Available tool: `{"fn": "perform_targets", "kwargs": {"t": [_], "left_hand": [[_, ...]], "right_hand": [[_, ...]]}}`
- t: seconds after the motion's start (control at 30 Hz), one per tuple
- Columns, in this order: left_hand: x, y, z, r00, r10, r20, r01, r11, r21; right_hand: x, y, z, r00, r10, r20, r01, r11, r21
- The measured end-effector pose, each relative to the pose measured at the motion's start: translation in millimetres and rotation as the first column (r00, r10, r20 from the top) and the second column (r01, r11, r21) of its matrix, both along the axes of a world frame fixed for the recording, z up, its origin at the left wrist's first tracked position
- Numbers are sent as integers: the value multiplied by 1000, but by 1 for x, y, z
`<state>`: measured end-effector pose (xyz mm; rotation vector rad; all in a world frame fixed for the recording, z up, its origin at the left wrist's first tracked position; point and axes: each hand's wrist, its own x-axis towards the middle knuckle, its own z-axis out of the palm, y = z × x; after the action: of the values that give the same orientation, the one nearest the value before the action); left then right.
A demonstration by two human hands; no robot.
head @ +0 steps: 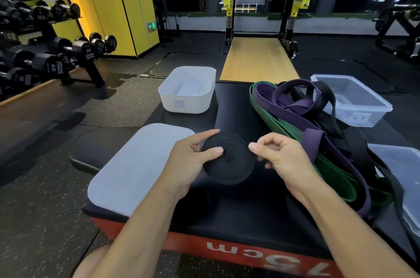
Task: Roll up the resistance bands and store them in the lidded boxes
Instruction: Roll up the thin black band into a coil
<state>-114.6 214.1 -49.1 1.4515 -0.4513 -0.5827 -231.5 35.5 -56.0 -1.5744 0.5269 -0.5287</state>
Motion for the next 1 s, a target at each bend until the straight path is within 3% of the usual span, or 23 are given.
{"fn": "perform_targets", "kwargs": {"t": [0.33,0.73,0.83,1.0], "left_hand": [[25,10,8,941,-336,37,319,919,233],[38,0,26,871,-473,135,398,839,372],[38,-2,26,879,-436,191,355,868,348],[40,-3,14,963,-148,226,134,988,76]], "right_hand": [[-9,-3,0,890,407,-206,-378,910,169],[-4,9,-5,898,397,-188,-367,914,176],[-1,9,-7,925,356,-130,-329,925,189],[14,11,-2,981,189,31,-190,940,285]]}}
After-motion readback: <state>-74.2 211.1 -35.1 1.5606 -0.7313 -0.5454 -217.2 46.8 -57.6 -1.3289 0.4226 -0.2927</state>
